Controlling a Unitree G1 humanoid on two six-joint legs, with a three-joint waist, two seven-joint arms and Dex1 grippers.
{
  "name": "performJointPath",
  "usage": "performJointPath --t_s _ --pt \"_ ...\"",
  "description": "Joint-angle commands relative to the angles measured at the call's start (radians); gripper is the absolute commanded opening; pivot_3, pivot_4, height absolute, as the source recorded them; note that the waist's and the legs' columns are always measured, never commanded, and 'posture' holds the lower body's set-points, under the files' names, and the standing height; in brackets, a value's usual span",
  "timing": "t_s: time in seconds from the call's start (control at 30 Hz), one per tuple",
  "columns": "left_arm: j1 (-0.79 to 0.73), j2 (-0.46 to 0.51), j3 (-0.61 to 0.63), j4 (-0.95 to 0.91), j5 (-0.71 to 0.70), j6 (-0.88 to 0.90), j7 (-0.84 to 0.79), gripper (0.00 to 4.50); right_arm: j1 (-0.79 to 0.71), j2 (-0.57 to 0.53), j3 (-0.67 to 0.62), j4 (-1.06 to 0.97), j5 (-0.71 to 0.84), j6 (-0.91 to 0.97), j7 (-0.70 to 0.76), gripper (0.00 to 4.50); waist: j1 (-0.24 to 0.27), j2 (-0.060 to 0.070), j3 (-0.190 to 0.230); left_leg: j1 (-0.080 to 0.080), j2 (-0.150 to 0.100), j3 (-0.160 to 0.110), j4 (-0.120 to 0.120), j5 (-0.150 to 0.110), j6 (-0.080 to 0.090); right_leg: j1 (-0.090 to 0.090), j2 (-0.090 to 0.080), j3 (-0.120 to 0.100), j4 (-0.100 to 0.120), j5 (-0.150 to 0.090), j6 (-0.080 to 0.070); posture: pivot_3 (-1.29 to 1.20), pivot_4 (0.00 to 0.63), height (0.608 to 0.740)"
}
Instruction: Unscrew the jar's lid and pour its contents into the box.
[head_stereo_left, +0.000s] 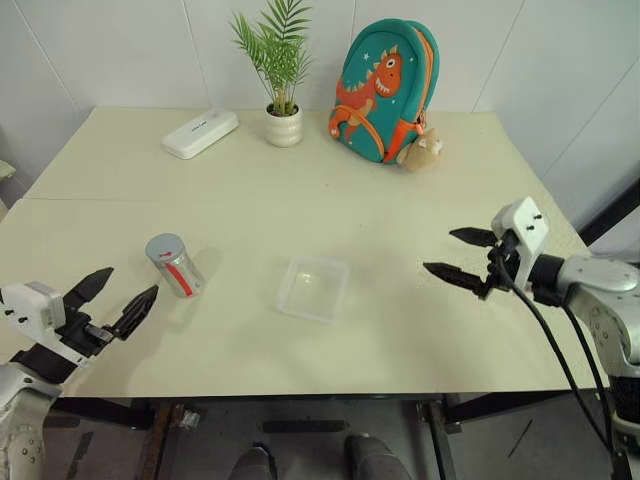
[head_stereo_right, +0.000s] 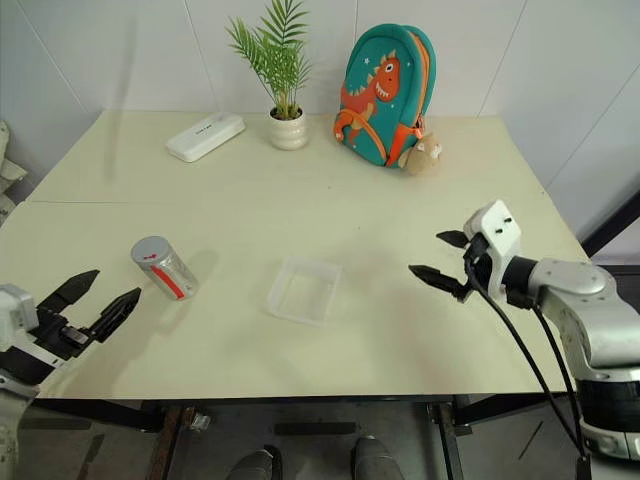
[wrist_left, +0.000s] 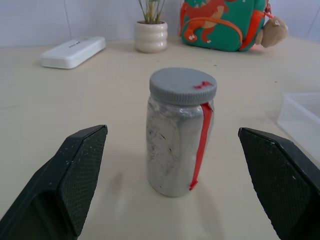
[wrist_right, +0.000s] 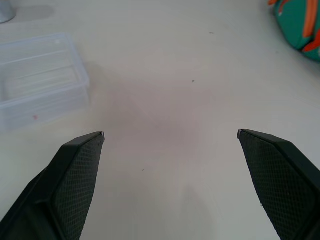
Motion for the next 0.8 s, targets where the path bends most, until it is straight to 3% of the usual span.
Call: performJointPath --t_s 0.03,0.4,0.57,0.8 --pt "-0.003 0.009 0.016 -0.033 -0.002 -0.017 0.004 4.47 -0.022 -0.006 -0.046 -0.032 0.025 -0.029 0.003 4.50 -0.001 0.000 0.000 0.000 0.000 0.000 0.000 0.000 0.000 0.000 0.000 0.000 0.000 0.000 0.000 0.00 0.150 0.740" --pt "0.003 -0.045 0.007 -0.089 0.043 -0.058 0.088 4.47 -0.042 0.023 -0.027 -0.038 0.064 -0.045 0.034 4.50 0.003 0.000 0.000 0.000 0.000 0.000 0.000 0.000 0.000 0.000 0.000 0.001 0.000 0.000 0.000 0.00 0.150 0.740" --pt "0.010 -0.165 -0.047 -0.165 0.112 -0.100 0.218 4.47 -0.002 -0.012 -0.025 -0.019 0.109 -0.077 0.173 4.50 0.011 0.000 0.000 0.000 0.000 0.000 0.001 0.000 0.001 0.001 0.000 0.001 0.000 0.001 0.001 0.00 0.150 0.740" --pt "0.002 -0.285 -0.172 -0.223 0.217 -0.108 0.352 4.47 -0.062 0.007 -0.003 0.051 0.087 -0.118 0.197 4.50 0.022 0.000 0.000 0.001 0.000 0.001 0.004 0.000 0.001 0.002 0.001 0.002 0.000 0.002 0.003 0.00 0.150 0.740"
